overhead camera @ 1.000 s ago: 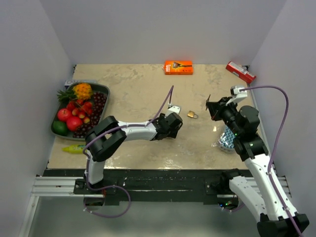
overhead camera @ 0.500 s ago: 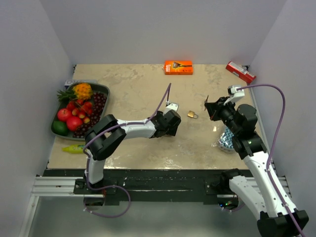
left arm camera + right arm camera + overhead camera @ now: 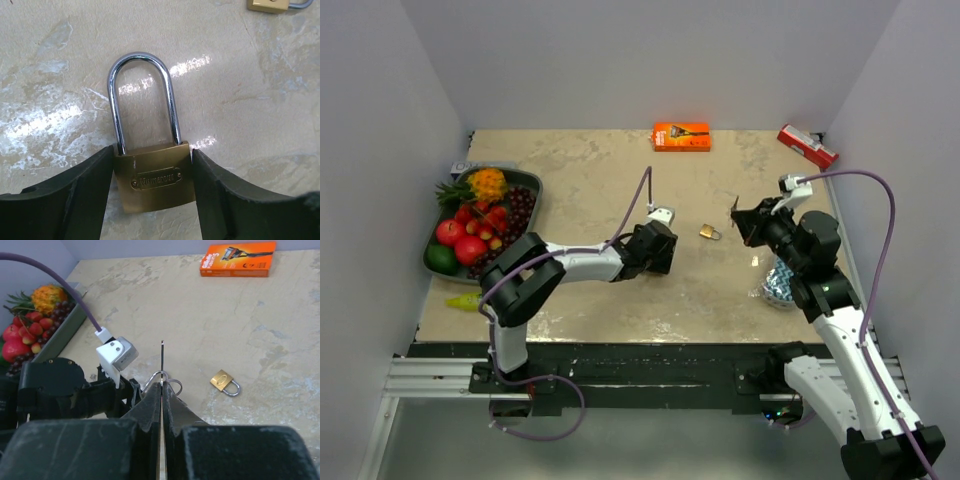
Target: Unlock with the key
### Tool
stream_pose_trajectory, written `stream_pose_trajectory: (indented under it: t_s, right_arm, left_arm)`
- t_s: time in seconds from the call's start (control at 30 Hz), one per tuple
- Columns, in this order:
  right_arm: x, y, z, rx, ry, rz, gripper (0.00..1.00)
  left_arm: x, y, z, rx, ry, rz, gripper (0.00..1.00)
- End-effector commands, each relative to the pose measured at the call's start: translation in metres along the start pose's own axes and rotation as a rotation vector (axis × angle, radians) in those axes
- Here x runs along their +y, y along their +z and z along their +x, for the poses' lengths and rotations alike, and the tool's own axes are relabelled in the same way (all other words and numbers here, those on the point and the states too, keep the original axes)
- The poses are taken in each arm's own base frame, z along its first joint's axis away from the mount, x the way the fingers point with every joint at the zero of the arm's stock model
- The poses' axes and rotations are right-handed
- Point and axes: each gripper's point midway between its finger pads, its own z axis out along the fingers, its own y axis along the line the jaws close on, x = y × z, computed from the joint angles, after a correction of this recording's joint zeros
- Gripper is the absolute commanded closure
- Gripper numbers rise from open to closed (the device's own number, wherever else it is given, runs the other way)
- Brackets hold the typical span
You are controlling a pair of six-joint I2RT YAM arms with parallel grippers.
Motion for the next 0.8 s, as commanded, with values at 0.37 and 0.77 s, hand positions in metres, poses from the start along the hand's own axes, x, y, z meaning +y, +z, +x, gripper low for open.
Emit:
stream_pose_trajectory:
  t_s: [0.37,0.77]
  right_arm:
    - [0.087,0.022,0.121,0.233,0.131,-0.235,1.00]
    - [0.135,0.040,0.220,0.478,0.202,-0.294,1.00]
  left_arm:
    - [-0.008,-0.041,0.020,0.183,-0.286,0.433,1.00]
    - [0.004,-0.054,0.001,0.108,-0.355,0.468,1.00]
